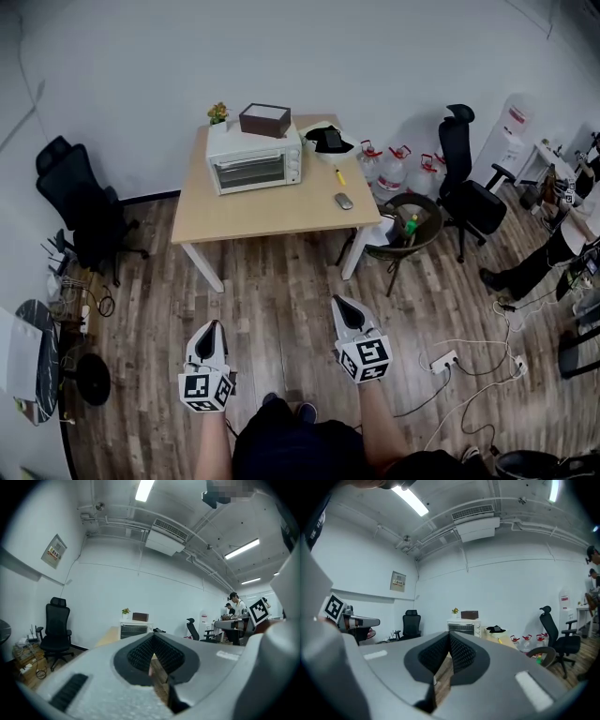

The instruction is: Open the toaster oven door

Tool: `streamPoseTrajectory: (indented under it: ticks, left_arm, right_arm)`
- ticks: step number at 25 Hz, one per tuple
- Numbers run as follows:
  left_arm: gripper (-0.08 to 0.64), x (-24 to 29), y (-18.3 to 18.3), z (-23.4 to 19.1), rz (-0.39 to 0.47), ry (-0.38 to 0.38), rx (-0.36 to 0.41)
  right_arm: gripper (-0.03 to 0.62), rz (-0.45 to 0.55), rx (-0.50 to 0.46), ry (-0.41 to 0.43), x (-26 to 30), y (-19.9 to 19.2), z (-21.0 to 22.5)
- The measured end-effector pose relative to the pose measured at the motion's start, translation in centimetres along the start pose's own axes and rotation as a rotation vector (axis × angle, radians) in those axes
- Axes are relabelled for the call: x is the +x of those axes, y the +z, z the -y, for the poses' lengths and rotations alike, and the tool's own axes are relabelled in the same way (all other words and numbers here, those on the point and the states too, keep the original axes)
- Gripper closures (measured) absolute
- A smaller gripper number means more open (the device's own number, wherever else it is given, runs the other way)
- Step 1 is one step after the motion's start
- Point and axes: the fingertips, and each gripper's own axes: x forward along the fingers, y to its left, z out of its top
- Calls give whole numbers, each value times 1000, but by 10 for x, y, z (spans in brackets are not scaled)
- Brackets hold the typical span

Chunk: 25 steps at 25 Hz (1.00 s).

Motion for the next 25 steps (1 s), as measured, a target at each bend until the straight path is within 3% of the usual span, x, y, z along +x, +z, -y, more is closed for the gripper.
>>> streamPoseTrajectory:
  ticks: [9, 25]
  left_arm:
    - [565, 0, -15, 3, -18, 39, -25]
    - [565, 82, -9, -25, -1, -3, -36]
  right_arm:
    - [595, -35, 18, 27, 3, -13, 10]
    - [595, -39, 21, -11, 71, -8, 41]
